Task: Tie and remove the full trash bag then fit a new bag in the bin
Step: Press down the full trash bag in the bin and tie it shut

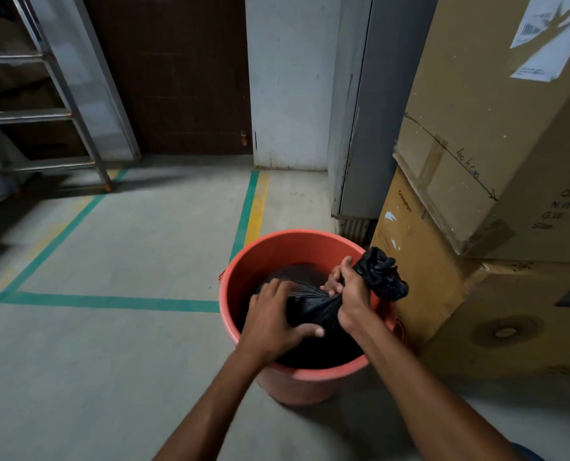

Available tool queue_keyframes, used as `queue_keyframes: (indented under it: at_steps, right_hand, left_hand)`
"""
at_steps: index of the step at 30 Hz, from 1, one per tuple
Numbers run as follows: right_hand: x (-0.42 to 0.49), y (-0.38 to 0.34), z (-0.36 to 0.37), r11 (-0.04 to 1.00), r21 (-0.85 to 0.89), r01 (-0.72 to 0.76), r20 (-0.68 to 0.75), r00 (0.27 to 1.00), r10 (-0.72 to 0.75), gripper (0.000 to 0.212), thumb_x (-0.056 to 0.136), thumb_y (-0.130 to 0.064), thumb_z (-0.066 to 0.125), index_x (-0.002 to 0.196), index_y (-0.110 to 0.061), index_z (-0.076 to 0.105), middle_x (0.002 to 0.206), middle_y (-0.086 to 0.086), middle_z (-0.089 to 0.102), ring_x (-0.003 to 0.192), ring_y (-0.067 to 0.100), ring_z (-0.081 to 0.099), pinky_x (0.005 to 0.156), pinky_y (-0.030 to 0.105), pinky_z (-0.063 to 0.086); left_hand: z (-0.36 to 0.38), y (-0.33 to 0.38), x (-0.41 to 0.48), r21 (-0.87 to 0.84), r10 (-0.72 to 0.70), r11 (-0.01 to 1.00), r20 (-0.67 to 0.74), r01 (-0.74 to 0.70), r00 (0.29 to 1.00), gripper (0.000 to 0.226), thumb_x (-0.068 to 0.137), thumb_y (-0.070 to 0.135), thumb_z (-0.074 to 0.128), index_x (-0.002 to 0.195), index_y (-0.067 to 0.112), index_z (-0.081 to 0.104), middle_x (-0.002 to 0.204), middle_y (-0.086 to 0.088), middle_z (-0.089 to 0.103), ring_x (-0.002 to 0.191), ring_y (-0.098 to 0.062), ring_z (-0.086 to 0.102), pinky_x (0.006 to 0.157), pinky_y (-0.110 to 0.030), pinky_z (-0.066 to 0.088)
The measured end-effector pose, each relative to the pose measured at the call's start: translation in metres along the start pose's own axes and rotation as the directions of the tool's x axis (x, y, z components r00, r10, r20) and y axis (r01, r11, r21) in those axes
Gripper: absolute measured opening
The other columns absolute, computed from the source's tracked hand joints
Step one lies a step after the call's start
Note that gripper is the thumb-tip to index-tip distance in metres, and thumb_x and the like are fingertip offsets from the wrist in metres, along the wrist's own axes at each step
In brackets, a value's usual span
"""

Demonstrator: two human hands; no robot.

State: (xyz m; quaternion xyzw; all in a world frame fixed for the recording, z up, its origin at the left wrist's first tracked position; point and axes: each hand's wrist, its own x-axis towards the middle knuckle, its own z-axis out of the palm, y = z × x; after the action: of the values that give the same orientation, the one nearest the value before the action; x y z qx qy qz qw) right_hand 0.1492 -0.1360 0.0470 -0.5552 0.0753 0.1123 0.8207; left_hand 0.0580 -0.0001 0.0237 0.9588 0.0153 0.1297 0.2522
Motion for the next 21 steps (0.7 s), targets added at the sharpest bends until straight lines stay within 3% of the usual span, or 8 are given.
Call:
queue_keyframes:
  at_steps: [3,6,8,12,15,17,19,21]
  right_hand:
    - [0.017,0.010,-0.016,0.999,-0.009,-0.032,0.050,0.998,0.032,0.060,0.110,-0.048,0.032,0.059,-0.017,0.043,0.041,-0.003,0.025,0.039,0.015,0.024,0.059,0.033,0.040]
    - [0.015,0.013,-0.021,1.000,0.019,-0.011,0.149,0.989,0.008,0.063,0.108,-0.052,0.034,0.055,-0.020,0.045,0.040,-0.003,0.024,0.037,0.015,0.020,0.058,0.034,0.040]
    - [0.009,0.011,-0.019,0.999,0.033,-0.015,0.193,0.981,0.008,0.063,0.108,-0.052,0.033,0.056,-0.018,0.045,0.041,-0.003,0.023,0.038,0.016,0.019,0.058,0.034,0.039]
    - [0.004,0.010,-0.014,0.994,0.111,0.001,0.256,0.966,-0.029,0.064,0.108,-0.052,0.030,0.057,-0.018,0.046,0.041,-0.002,0.026,0.040,0.015,0.022,0.058,0.030,0.039]
    - [0.006,0.008,-0.004,0.976,0.209,-0.055,0.250,0.968,0.001,0.062,0.108,-0.051,0.034,0.058,-0.018,0.047,0.042,-0.002,0.029,0.044,0.015,0.028,0.056,0.028,0.037]
    - [0.003,0.004,0.006,0.941,0.307,-0.142,0.202,0.976,0.081,0.057,0.107,-0.049,0.039,0.061,-0.018,0.045,0.044,-0.003,0.033,0.045,0.014,0.037,0.061,0.028,0.042]
    - [-0.001,-0.005,0.014,0.905,0.375,-0.200,0.128,0.978,0.163,0.052,0.107,-0.045,0.043,0.064,-0.017,0.042,0.046,-0.003,0.037,0.047,0.014,0.042,0.065,0.029,0.044]
    - [-0.006,-0.013,0.023,0.873,0.430,-0.231,0.053,0.972,0.231,0.047,0.107,-0.042,0.044,0.068,-0.016,0.043,0.052,-0.001,0.041,0.054,0.016,0.045,0.069,0.030,0.045]
  left_hand:
    - [0.005,-0.007,0.004,0.039,-0.076,0.997,0.204,0.070,0.976,0.133,0.045,0.086,0.077,0.153,0.021,0.034,0.152,0.002,0.036,0.144,-0.021,0.031,0.117,-0.044,0.028]
    - [0.019,0.004,0.008,0.085,-0.048,0.996,0.130,0.037,0.990,0.148,0.035,0.094,0.068,0.154,0.015,0.030,0.157,-0.006,0.027,0.153,-0.026,0.017,0.127,-0.051,0.007]
    - [0.026,0.010,0.012,0.064,-0.019,0.998,0.053,0.016,0.998,0.148,0.032,0.095,0.066,0.151,0.015,0.031,0.156,-0.010,0.026,0.154,-0.028,0.014,0.127,-0.053,0.004]
    - [0.038,0.012,0.025,0.017,0.077,0.997,0.064,-0.078,0.995,0.159,0.032,0.095,0.066,0.160,0.015,0.019,0.168,-0.005,0.012,0.159,-0.019,-0.004,0.127,-0.053,-0.007]
    - [0.043,0.009,0.038,-0.058,0.078,0.995,0.052,-0.075,0.996,0.154,0.035,0.088,0.073,0.160,0.014,0.021,0.170,0.001,0.016,0.158,-0.012,-0.004,0.126,-0.053,-0.009]
    - [0.043,0.011,0.043,-0.107,0.016,0.994,0.047,-0.011,0.999,0.136,0.050,0.071,0.081,0.159,0.012,0.025,0.168,-0.001,0.023,0.158,-0.012,0.002,0.126,-0.054,-0.008]
    - [0.039,0.018,0.043,-0.123,-0.056,0.991,0.042,0.061,0.998,0.111,0.065,0.055,0.070,0.158,0.011,0.028,0.166,-0.003,0.029,0.158,-0.015,0.007,0.125,-0.056,-0.004]
    - [0.032,0.025,0.042,-0.108,-0.125,0.985,0.068,0.132,0.990,0.101,0.070,0.055,0.053,0.158,0.012,0.029,0.166,-0.003,0.028,0.159,-0.016,0.008,0.125,-0.056,-0.003]
